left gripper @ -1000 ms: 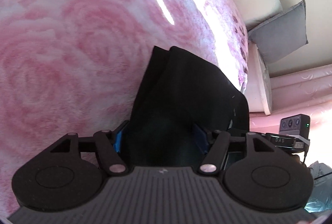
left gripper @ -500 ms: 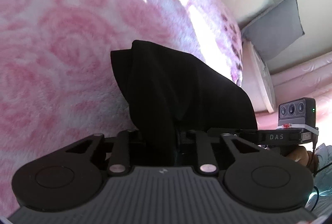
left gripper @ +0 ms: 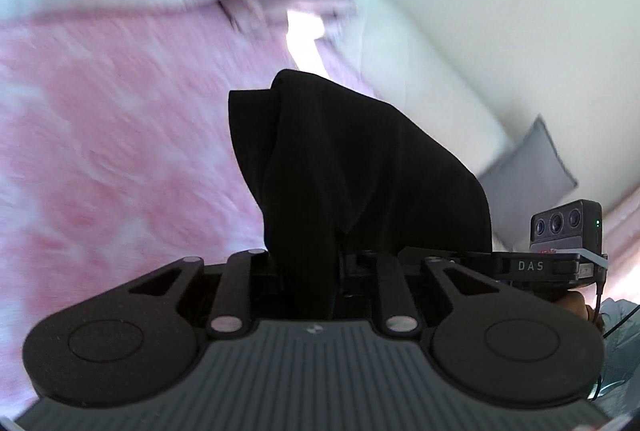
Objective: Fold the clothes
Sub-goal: 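Lift the folded trousers with both tools and carry them toward the clothes stack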
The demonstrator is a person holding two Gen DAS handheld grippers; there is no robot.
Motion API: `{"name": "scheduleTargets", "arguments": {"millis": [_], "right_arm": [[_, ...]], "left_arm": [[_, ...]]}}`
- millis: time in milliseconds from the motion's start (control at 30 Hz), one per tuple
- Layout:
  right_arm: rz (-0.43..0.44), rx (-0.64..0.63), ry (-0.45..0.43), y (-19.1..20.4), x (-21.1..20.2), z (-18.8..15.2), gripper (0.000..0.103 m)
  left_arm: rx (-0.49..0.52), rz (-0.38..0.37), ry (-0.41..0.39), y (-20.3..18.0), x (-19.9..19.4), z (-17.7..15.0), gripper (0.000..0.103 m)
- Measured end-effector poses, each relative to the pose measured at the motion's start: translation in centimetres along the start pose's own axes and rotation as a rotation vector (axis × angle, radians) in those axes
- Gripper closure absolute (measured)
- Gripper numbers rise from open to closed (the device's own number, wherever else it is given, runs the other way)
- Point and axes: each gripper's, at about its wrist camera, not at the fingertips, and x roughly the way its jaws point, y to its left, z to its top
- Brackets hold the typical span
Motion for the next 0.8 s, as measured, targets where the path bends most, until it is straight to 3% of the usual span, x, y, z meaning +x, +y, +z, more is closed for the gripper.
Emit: {"name": "scheduleTargets", "arguments": {"millis": [167, 367, 600, 800], "right_arm": [[0.104, -0.13, 0.026, 10.8, 2.9, -2.3, 0.082], [0.196, -0.247, 0.099, 24.0, 7.3, -9.4, 0.082], [0.334, -0.316, 0.241, 36.7, 13.3, -16.8, 0.082], [0.419, -0.439, 0.379, 44.9, 17.6, -20.1, 0.082]], "left_arm": [[-0.035, 0.103, -0.142, 1.2, -13.3, -2.6, 0.086], [-0.101, 0.239, -0.245, 4.0, -29.3, -7.9, 0.086], [-0.209, 0.418, -0.38, 5.4, -44.8, -15.0, 0.086], [-0.334, 0.521, -0.52, 6.2, -51.6, -19.0, 0.086]]}}
